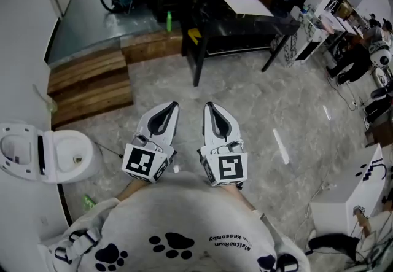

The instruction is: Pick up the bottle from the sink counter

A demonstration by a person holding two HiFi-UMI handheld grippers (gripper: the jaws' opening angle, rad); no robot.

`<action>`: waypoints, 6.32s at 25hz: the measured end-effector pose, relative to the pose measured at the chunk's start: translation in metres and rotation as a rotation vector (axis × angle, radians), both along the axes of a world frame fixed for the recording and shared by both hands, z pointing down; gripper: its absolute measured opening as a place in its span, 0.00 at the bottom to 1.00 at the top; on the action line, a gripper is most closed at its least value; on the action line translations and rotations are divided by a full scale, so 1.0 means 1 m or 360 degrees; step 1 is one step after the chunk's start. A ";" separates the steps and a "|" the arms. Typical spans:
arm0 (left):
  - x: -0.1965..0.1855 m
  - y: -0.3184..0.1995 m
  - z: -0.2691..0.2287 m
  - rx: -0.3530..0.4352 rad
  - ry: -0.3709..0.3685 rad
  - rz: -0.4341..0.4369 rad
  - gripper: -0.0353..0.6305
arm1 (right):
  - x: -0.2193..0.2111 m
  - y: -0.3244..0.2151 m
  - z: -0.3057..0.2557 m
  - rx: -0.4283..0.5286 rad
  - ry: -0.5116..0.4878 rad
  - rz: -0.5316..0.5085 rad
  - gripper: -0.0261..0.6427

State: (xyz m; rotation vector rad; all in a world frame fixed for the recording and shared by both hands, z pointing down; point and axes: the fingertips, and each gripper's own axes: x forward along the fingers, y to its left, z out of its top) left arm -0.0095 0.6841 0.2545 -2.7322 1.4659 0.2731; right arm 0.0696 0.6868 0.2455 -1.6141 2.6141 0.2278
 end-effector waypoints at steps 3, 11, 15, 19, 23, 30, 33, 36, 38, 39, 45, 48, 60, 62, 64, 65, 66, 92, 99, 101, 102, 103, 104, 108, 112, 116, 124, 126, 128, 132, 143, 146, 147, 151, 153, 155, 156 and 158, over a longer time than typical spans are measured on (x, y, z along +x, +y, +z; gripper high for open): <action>-0.008 -0.041 0.004 0.0010 0.0003 0.0036 0.05 | -0.008 -0.040 0.003 -0.0026 0.0023 0.0037 0.04; -0.044 -0.143 -0.003 -0.0001 0.0008 0.0094 0.05 | -0.053 -0.136 -0.004 -0.0016 -0.0018 0.0027 0.04; -0.056 -0.188 -0.003 0.0002 0.0001 0.0137 0.05 | -0.065 -0.180 -0.003 -0.0006 -0.0016 0.0063 0.04; -0.068 -0.226 -0.002 0.0012 0.0001 0.0183 0.05 | -0.081 -0.217 0.000 0.0000 -0.0036 0.0083 0.04; -0.075 -0.249 -0.001 0.0010 0.0013 0.0215 0.05 | -0.095 -0.241 0.003 -0.0014 -0.0036 0.0083 0.04; -0.096 -0.274 0.019 -0.0089 0.0039 0.0186 0.05 | -0.111 -0.266 0.026 -0.0079 0.0050 0.0062 0.04; -0.101 -0.281 0.024 -0.0103 0.0037 0.0187 0.05 | -0.114 -0.275 0.031 -0.0104 0.0043 0.0062 0.04; -0.102 -0.289 0.028 -0.0120 0.0051 0.0200 0.05 | -0.118 -0.287 0.035 -0.0125 0.0037 0.0044 0.04; -0.104 -0.296 0.029 -0.0128 0.0053 0.0195 0.05 | -0.122 -0.297 0.034 -0.0119 0.0035 0.0016 0.04; -0.105 -0.300 0.029 -0.0126 0.0053 0.0186 0.05 | -0.124 -0.301 0.033 -0.0113 0.0033 0.0001 0.04; -0.119 -0.327 0.032 -0.0122 0.0069 0.0110 0.05 | -0.138 -0.336 0.032 -0.0092 0.0035 -0.0099 0.04; -0.127 -0.348 0.034 -0.0129 0.0087 0.0042 0.05 | -0.147 -0.357 0.031 -0.0091 0.0061 -0.0163 0.04; -0.086 -0.461 0.024 -0.0121 0.0072 -0.0029 0.05 | -0.105 -0.477 0.026 -0.0103 0.0054 -0.0249 0.04; -0.077 -0.482 0.025 -0.0136 0.0070 -0.0051 0.05 | -0.094 -0.500 0.027 -0.0126 0.0044 -0.0253 0.04; -0.068 -0.502 0.027 -0.0164 0.0070 -0.0074 0.05 | -0.082 -0.522 0.028 -0.0128 0.0039 -0.0265 0.04; -0.063 -0.512 0.027 -0.0172 0.0068 -0.0083 0.05 | -0.076 -0.532 0.028 -0.0124 0.0034 -0.0272 0.04; -0.058 -0.522 0.027 -0.0170 0.0062 -0.0090 0.05 | -0.070 -0.543 0.028 -0.0120 0.0026 -0.0278 0.04; -0.019 -0.647 0.038 -0.0230 0.0012 -0.0239 0.05 | -0.015 -0.671 0.038 -0.0103 -0.0043 -0.0342 0.04; -0.004 -0.698 0.037 -0.0146 0.0044 -0.0084 0.05 | -0.003 -0.709 0.033 -0.0019 -0.0021 -0.0232 0.04; -0.008 -0.716 0.039 -0.0153 0.0042 -0.0054 0.05 | -0.007 -0.724 0.034 -0.0009 -0.0014 -0.0206 0.04; -0.009 -0.726 0.041 -0.0162 0.0035 -0.0032 0.05 | -0.009 -0.733 0.035 -0.0009 -0.0013 -0.0185 0.04; -0.011 -0.738 0.043 -0.0169 0.0030 -0.0010 0.05 | -0.010 -0.744 0.036 -0.0014 -0.0013 -0.0162 0.04; -0.014 -0.751 0.043 -0.0172 0.0028 0.0006 0.05 | -0.012 -0.755 0.038 -0.0019 -0.0014 -0.0143 0.04; -0.027 -0.807 0.044 -0.0172 0.0012 0.0075 0.05 | -0.022 -0.808 0.041 -0.0044 -0.0018 -0.0062 0.04; -0.035 -0.859 0.041 -0.0175 -0.0023 0.0199 0.05 | -0.030 -0.853 0.042 -0.0071 -0.0016 0.0070 0.04; -0.037 -0.903 0.043 -0.0203 -0.0016 0.0359 0.05 | -0.035 -0.890 0.046 -0.0113 -0.0006 0.0190 0.04; -0.031 -0.961 0.068 -0.0193 -0.0087 0.0617 0.05 | -0.041 -0.947 0.068 -0.0182 0.0018 0.0359 0.04; -0.033 -0.970 0.074 -0.0194 -0.0092 0.0662 0.05 | -0.043 -0.955 0.074 -0.0203 0.0023 0.0396 0.04; -0.036 -0.976 0.077 -0.0194 -0.0089 0.0702 0.05 | -0.045 -0.961 0.079 -0.0221 0.0021 0.0433 0.04; -0.043 -0.986 0.082 -0.0195 -0.0090 0.0753 0.05 | -0.052 -0.968 0.082 -0.0219 0.0026 0.0477 0.04; -0.050 -1.006 0.082 -0.0091 -0.0139 0.0710 0.05 | -0.059 -0.969 0.078 -0.0139 0.0042 0.0464 0.04; -0.048 -1.008 0.078 -0.0083 -0.0123 0.0695 0.05 | -0.055 -0.970 0.075 -0.0133 0.0047 0.0459 0.04; -0.047 -1.009 0.077 -0.0088 -0.0111 0.0695 0.05 | -0.054 -0.970 0.073 -0.0135 0.0054 0.0457 0.04; -0.035 -1.011 0.077 -0.0127 -0.0089 0.0724 0.05 | -0.050 -0.975 0.075 -0.0172 0.0099 0.0437 0.04; -0.029 -1.013 0.079 -0.0153 -0.0086 0.0733 0.05 | -0.046 -0.978 0.078 -0.0194 0.0108 0.0430 0.04; -0.024 -1.016 0.080 -0.0163 -0.0093 0.0740 0.05 | -0.043 -0.981 0.079 -0.0199 0.0105 0.0424 0.04; -0.023 -1.017 0.080 -0.0166 -0.0100 0.0743 0.05 | -0.042 -0.983 0.080 -0.0199 0.0098 0.0421 0.04; -0.022 -1.020 0.079 -0.0170 -0.0114 0.0739 0.05 | -0.042 -0.988 0.077 -0.0194 0.0065 0.0413 0.04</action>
